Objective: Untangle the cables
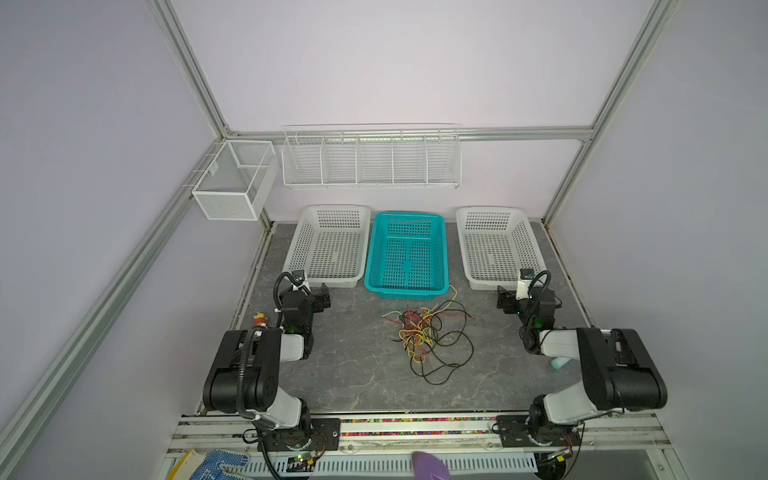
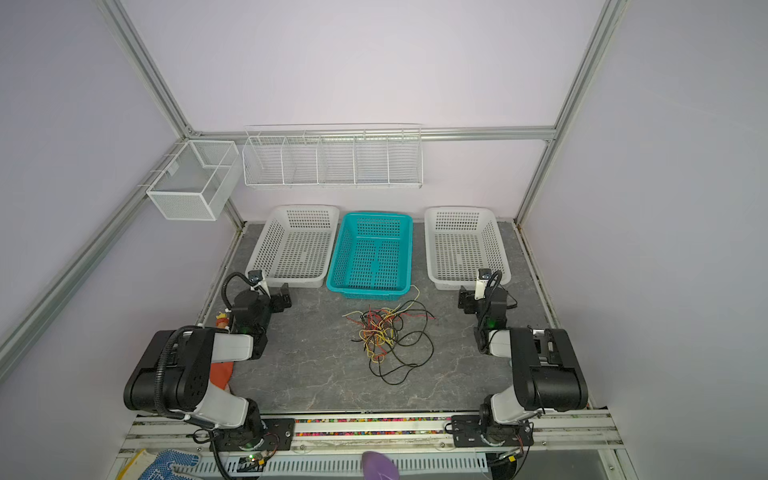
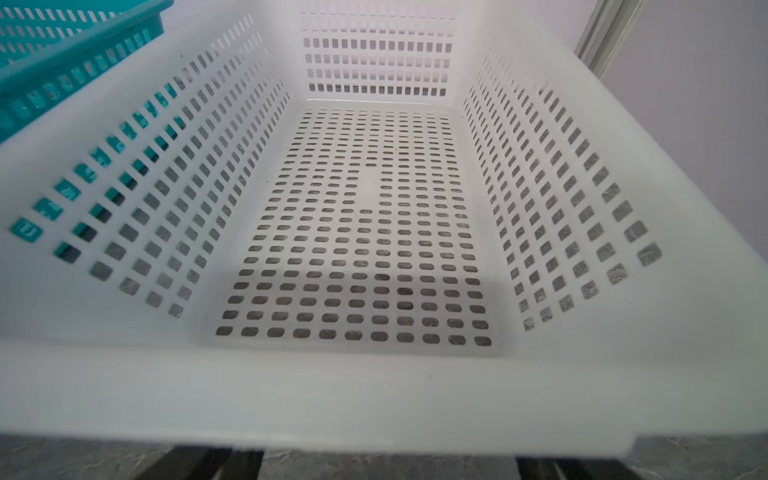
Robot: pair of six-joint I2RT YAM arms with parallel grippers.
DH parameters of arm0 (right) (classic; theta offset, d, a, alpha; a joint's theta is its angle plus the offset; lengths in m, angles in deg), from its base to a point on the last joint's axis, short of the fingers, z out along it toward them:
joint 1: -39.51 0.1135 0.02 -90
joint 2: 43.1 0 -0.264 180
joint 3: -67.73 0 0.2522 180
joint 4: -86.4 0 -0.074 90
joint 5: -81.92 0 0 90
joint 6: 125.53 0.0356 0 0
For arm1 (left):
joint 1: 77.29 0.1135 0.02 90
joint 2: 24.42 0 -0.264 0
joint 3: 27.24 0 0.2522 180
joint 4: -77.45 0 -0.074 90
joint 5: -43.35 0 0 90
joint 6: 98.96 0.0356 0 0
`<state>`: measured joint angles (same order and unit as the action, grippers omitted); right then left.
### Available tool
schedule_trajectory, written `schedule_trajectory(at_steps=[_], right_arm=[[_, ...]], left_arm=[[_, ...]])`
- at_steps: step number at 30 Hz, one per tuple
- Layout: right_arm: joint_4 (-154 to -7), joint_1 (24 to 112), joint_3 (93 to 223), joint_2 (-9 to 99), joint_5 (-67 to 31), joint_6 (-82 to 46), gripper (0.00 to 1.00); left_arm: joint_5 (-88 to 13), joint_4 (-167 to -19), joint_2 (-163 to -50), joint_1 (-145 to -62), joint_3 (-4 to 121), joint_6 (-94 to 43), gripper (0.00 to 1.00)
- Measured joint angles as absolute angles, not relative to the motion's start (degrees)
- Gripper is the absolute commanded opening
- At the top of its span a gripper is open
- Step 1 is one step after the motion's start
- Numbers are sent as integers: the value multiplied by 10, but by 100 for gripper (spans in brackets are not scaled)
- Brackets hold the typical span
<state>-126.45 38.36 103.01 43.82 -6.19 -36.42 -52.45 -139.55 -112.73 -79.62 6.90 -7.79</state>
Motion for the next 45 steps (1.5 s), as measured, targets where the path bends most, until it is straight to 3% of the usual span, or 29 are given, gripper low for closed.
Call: schedule_trajectory(at_steps=[30,34,45], right_arm=[[-1261,386,1030,436,-55,-364,88],[-1150,398,1061,363,-28,-364,88],[-987,456,1112,130,-22,-307,88]], left_arm=[[-531,-1396,-1127,-797,69,-79,99],[-556,-1393,-1106,-797,65,-83,99],[-588,-1301,-911,-811,57,-110,99]])
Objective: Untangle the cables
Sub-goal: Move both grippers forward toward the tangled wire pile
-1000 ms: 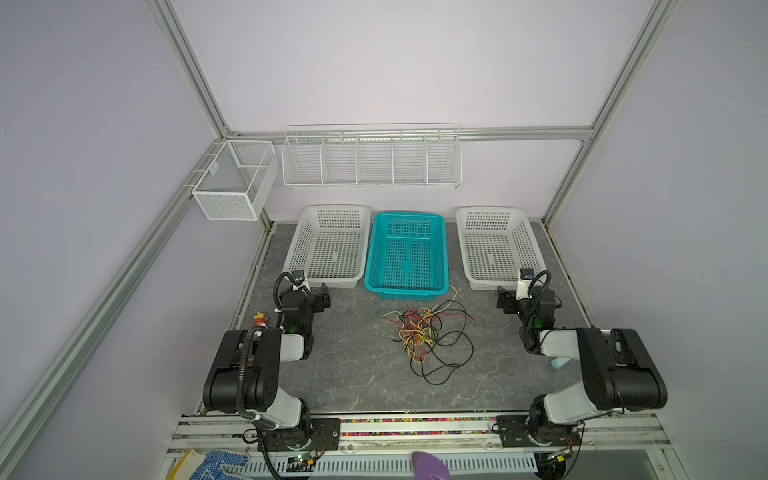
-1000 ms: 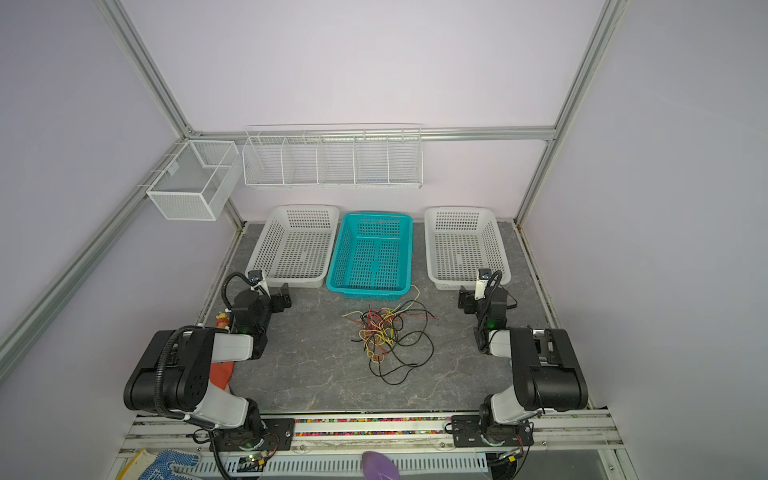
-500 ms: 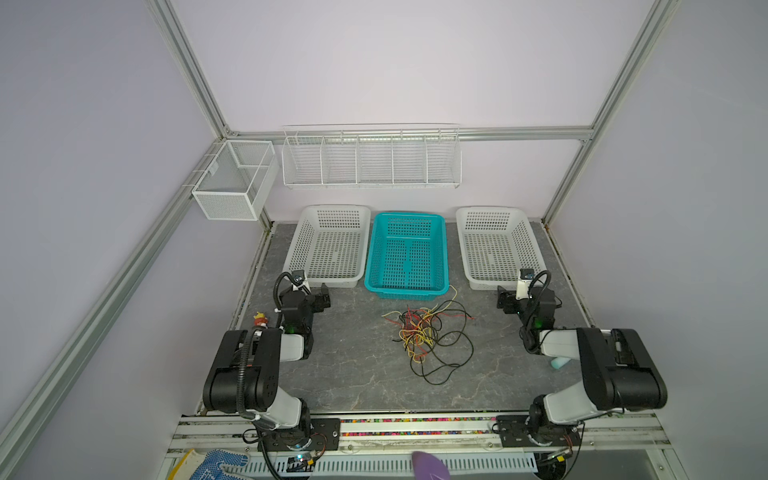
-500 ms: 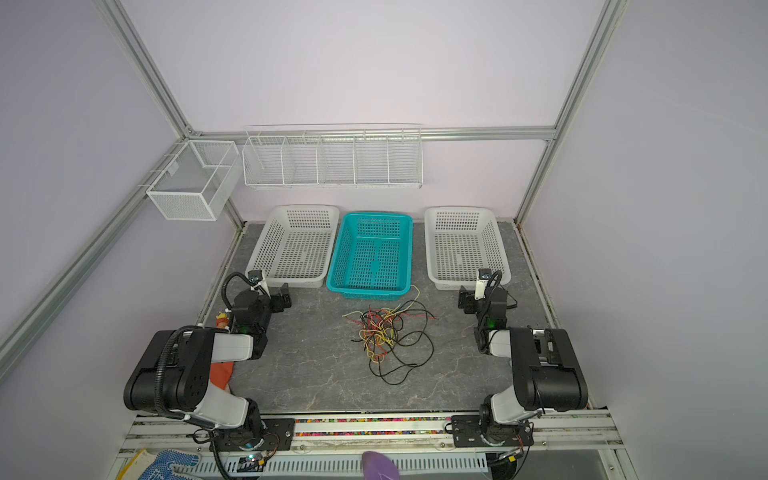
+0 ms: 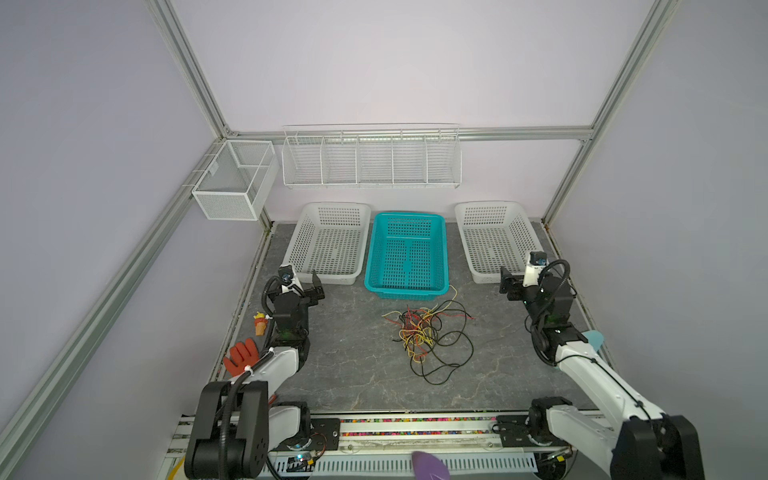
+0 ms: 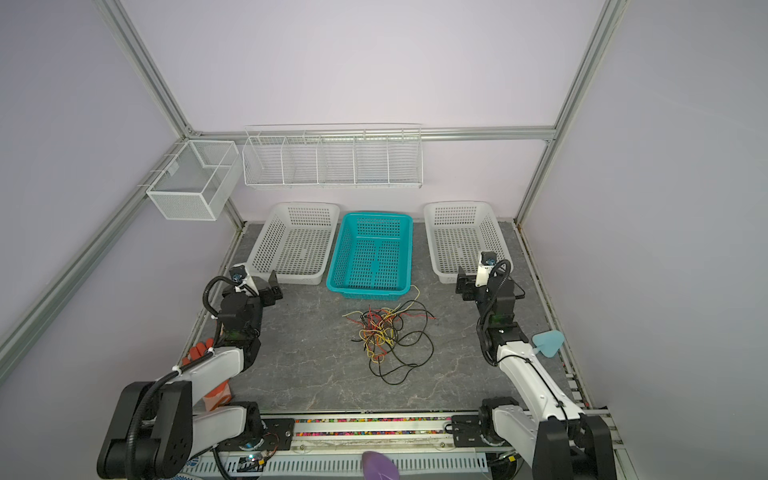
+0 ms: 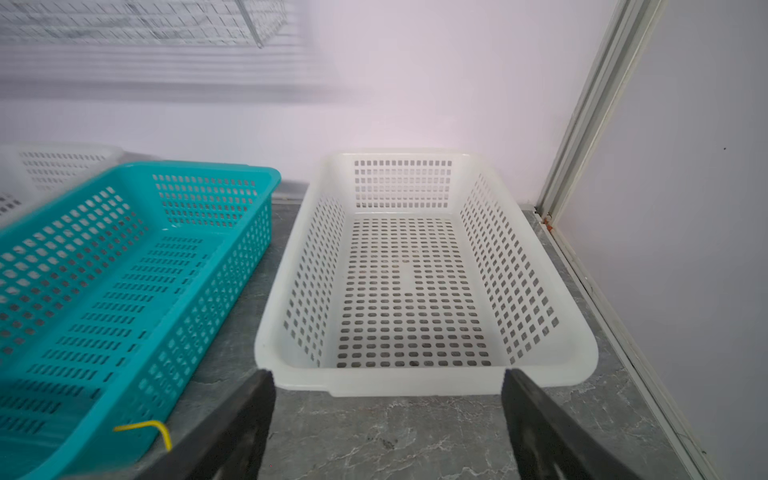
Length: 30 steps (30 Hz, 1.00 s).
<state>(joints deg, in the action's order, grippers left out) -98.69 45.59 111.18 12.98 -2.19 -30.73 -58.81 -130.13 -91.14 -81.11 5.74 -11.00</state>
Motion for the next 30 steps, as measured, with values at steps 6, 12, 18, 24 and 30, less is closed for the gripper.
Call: schedule_trajectory(at_steps=[6,12,18,24,30], right_arm=[[-847,456,1172,54,-42,-115,88],[-793,471,1180,38,-105,-46,88],[-675,519,1241,41,-159,-59,88],[-607,612,1264,58,-185,-91,92],[-581,719,1254,114,-180,-105,96]], left_arm=[[-582,-1202,-793,-811,57,-181,99],[-623,-1012,-616,-812,84,-413,99],[-617,-941,-485,-821,74,-532,99],[-568,-792,-541,-832,136,-540,99],[-542,-716,-532,-871,137,-550,99]])
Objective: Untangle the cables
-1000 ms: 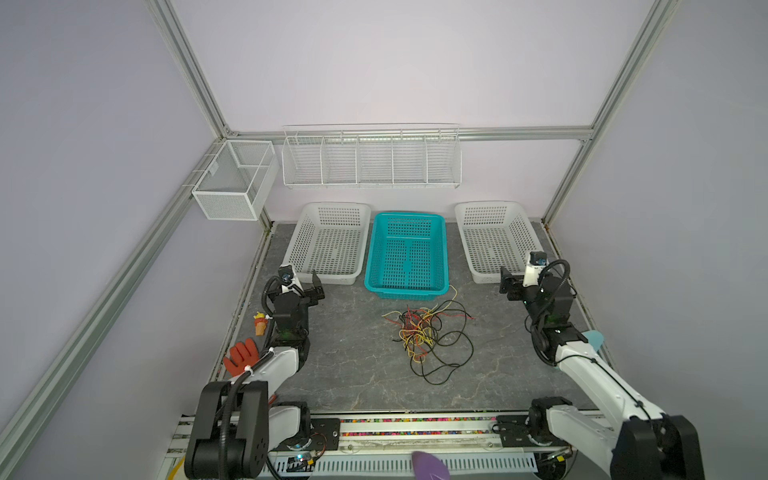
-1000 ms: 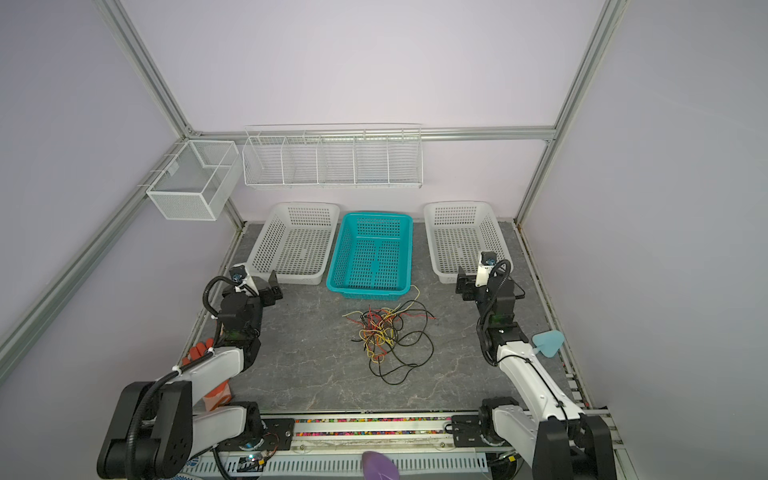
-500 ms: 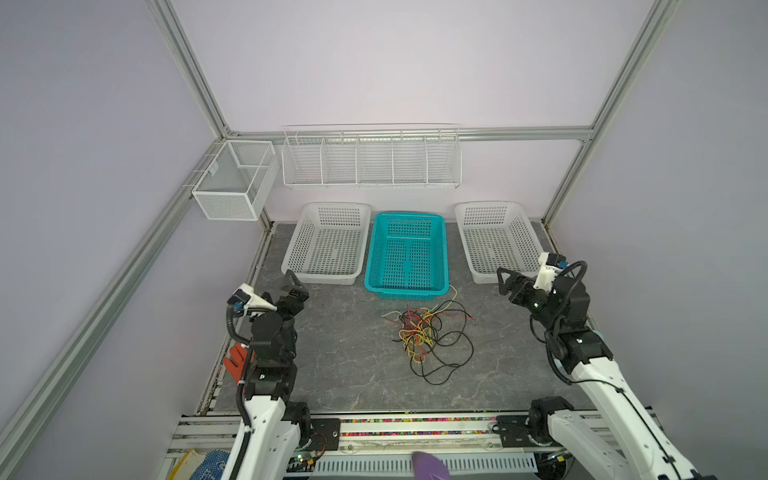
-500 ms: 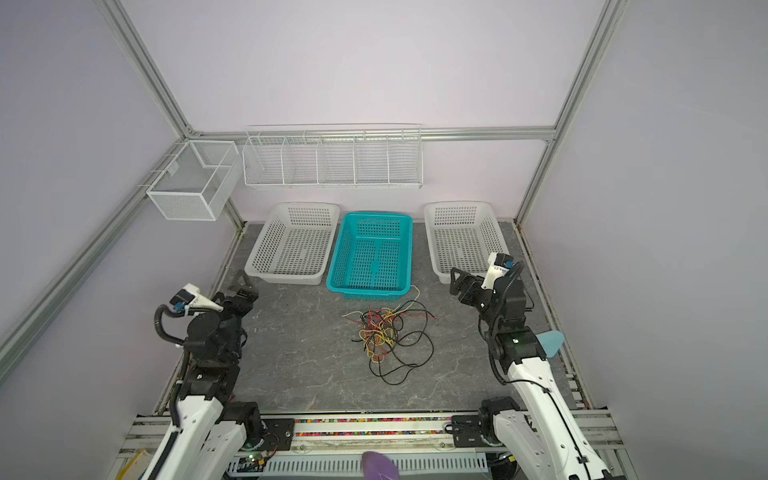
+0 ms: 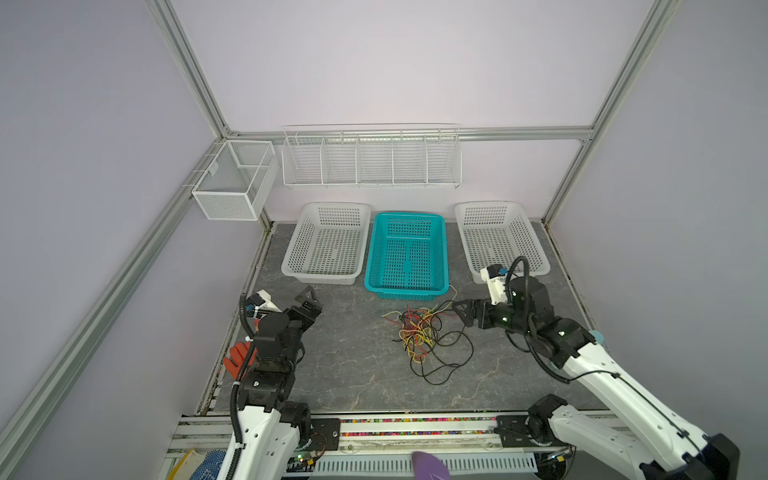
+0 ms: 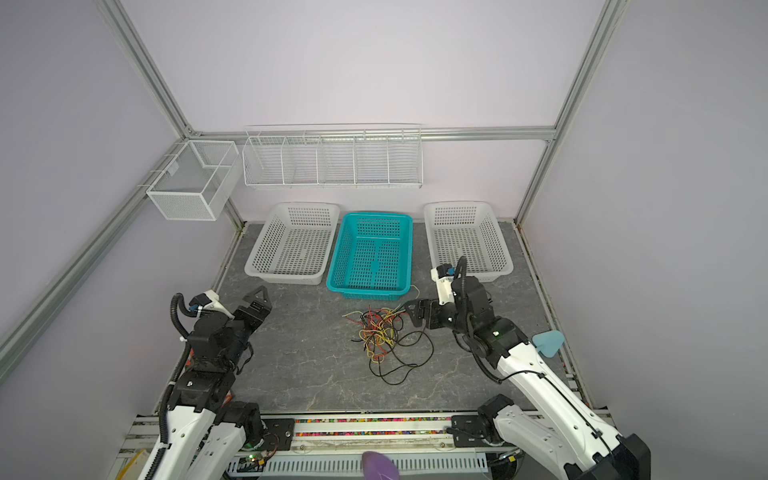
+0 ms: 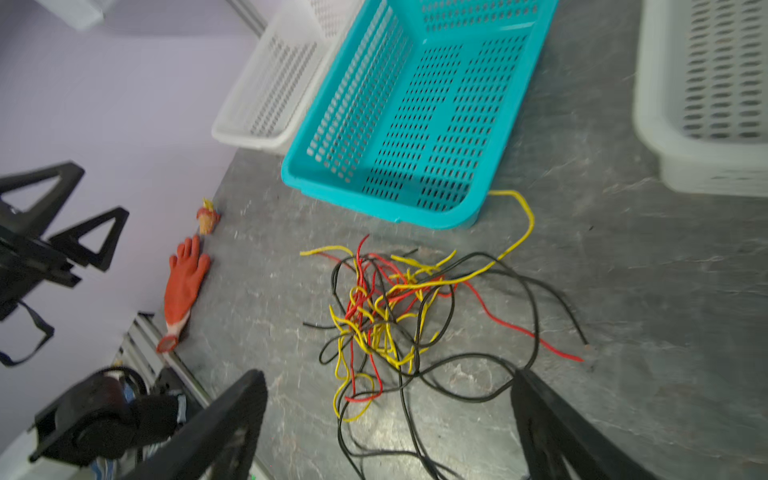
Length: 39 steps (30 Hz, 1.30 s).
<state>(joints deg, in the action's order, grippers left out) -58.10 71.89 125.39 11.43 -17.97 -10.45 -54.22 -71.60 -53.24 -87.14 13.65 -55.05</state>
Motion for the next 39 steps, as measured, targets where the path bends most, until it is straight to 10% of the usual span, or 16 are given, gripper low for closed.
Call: schedule_trajectory(at_steps=[14,39], right_arm=[[-612,873,1292,347,-101,-128,92],[-719,873,1344,487,-86,-114,50]], left_arm=[[-562,-684,-668,-1040,128,-574,100],[-522,-835,-812,-1155,77,-606,99]])
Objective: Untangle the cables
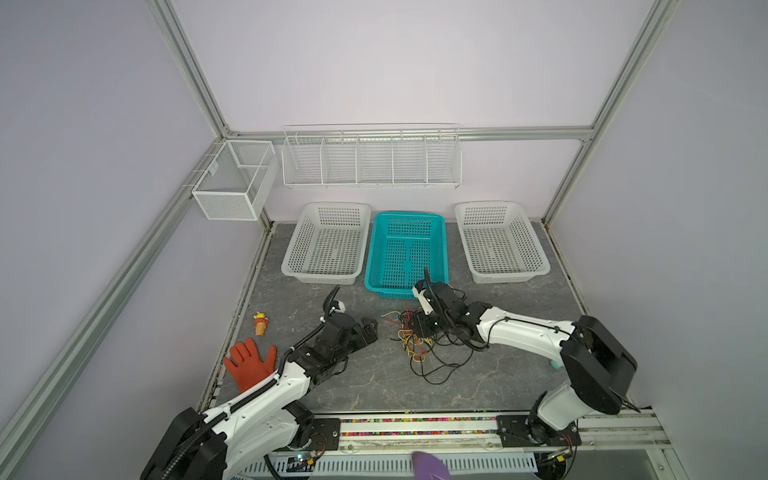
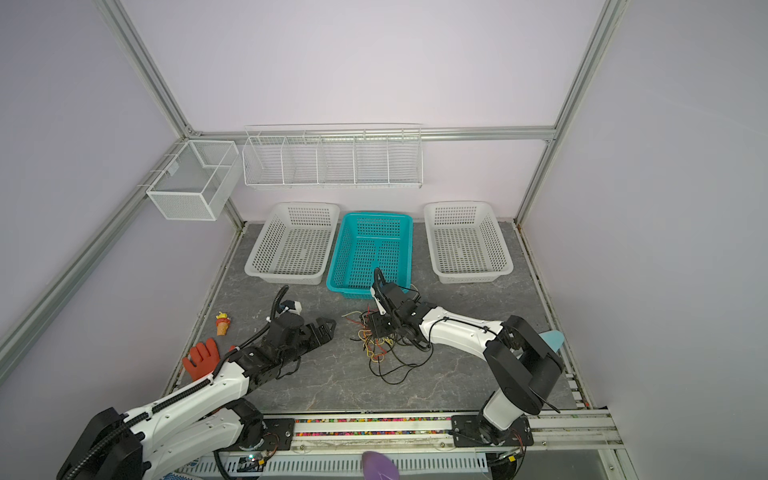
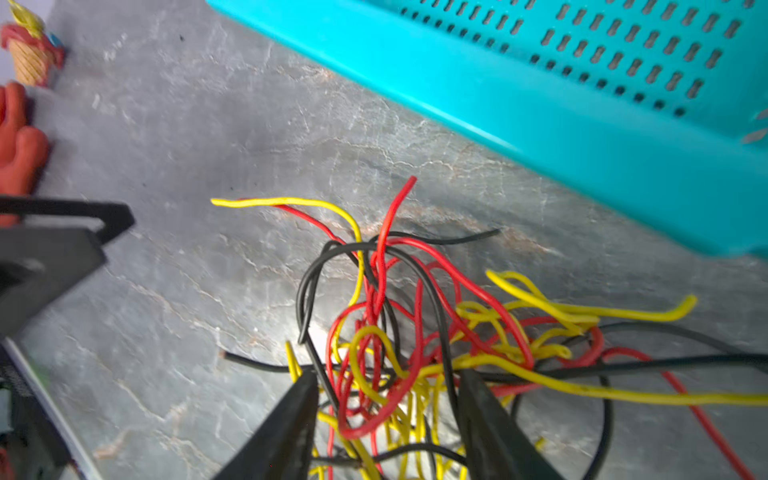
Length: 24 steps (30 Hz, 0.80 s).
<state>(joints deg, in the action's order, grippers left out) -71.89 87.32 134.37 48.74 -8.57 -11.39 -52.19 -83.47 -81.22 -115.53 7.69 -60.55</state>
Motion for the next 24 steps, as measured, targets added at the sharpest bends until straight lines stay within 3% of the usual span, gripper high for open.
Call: schedule_trajectory(at_steps=[2,12,21,24], right_arm=[[-727,874,1340,488,-94,-110,43],[-735,919,1332,475,-111,-101,29],[-735,958,1332,406,-111,-101,23],[-732,959,1332,387,-102,-100,27]], left_arm=[[-519,-847,-820,-1160,75,-611,99],[-503,-904,-826,-1175,44,-639,98],[-472,-970,-826,-1184,24,-663,98],[-463,-989,-831,-1187,22,-669,98]])
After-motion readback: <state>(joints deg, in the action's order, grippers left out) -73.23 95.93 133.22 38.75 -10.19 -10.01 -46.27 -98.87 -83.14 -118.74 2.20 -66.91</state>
